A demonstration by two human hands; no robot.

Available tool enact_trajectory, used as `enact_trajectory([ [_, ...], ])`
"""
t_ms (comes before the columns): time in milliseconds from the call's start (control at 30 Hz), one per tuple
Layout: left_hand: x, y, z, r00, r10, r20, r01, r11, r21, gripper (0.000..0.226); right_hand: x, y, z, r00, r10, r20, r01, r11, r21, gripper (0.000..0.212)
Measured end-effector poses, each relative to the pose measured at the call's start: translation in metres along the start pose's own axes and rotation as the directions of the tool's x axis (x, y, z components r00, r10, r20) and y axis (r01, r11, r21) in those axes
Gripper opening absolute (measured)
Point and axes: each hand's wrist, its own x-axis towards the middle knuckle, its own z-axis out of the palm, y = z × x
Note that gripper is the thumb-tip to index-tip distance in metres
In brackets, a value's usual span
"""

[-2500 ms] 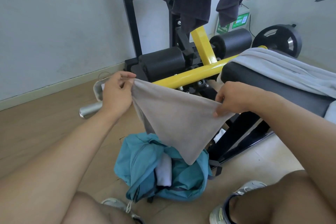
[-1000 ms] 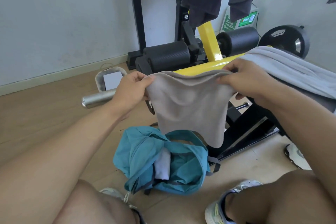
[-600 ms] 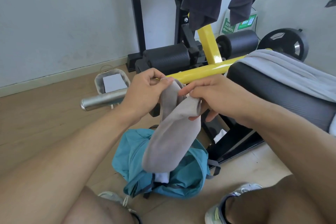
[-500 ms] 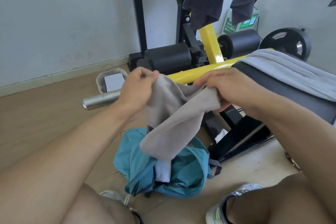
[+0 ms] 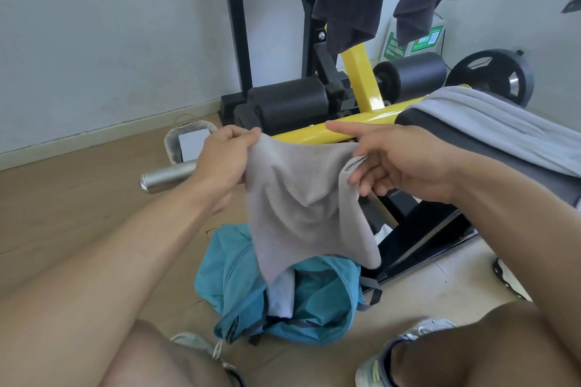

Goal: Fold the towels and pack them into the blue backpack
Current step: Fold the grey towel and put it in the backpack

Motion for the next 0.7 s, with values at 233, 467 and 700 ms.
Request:
enact_trajectory([
  [233, -0.034, 0.014, 0.018, 0.931, 0.219, 0.292, -0.244, 0.968, 0.053, 0.018, -0.010, -0.006, 0.030, 0.978, -0.126, 0.165, 0.132, 0.991, -0.027, 0.032],
  [467, -0.043, 0.023, 0.019, 0.923, 0.248, 0.296, -0.262, 0.965, 0.008, 0.015, -0.007, -0.002, 0.035, 0.938, -0.326, -0.114, 0.302, 0.935, -0.189, 0.010],
  [700, -0.044, 0.020, 0.018, 0.897, 0.246, 0.367, -0.264, 0.965, -0.001, 0.009, 0.001, 0.003, 0.028, 0.862, -0.433, -0.266, 0.264, 0.829, -0.494, 0.023],
])
